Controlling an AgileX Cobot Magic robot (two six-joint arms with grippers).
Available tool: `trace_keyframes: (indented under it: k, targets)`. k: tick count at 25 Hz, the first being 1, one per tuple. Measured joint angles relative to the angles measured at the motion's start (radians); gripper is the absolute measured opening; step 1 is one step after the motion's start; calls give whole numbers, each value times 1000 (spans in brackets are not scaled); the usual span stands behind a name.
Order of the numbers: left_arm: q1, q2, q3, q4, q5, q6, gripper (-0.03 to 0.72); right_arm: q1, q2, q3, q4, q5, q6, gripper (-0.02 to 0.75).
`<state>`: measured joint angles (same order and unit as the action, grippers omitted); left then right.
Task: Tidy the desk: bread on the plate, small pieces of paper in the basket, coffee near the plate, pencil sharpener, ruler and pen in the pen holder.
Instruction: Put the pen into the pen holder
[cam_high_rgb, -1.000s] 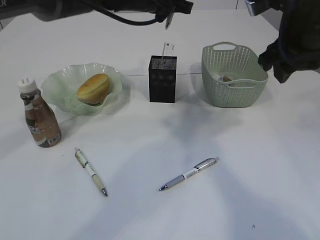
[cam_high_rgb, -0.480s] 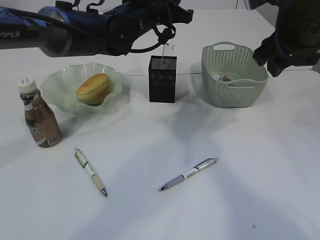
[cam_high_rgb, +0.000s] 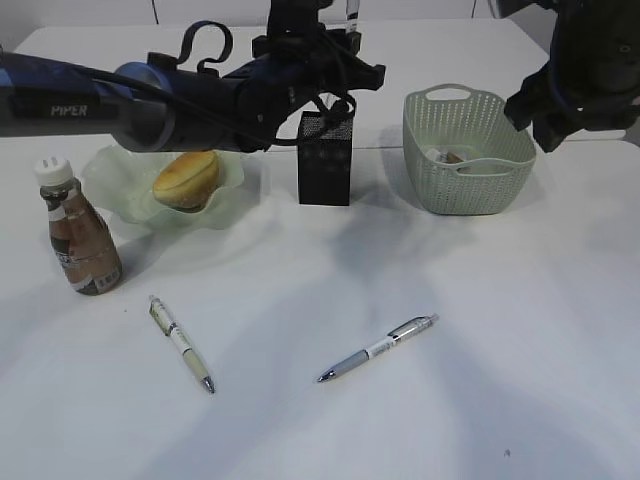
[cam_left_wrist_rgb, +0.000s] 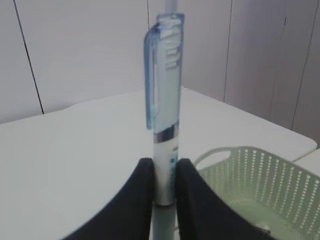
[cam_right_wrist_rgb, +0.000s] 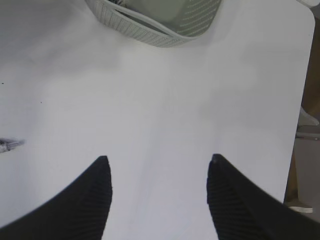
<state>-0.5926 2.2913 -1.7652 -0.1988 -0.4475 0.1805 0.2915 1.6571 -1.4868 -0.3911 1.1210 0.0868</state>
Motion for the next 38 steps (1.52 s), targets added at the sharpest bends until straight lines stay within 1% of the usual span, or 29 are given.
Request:
trace_keyframes:
  k: [7,19,24,30,38]
  targets:
    - [13,45,0,-41,-16,0,79,0,0,0,0,-5,1,478]
    - [17,65,0,-48,-27,0,79,0,0,0,0,-5,1,478]
    - [19,65,0,-51,10,0,79,0,0,0,0,-5,1,478]
    - [41,65,0,-53,59,-2,79,0,0,0,0,-7,1,478]
    - [67,65,0,-53,67,-2,79,0,0,0,0,-7,2,479]
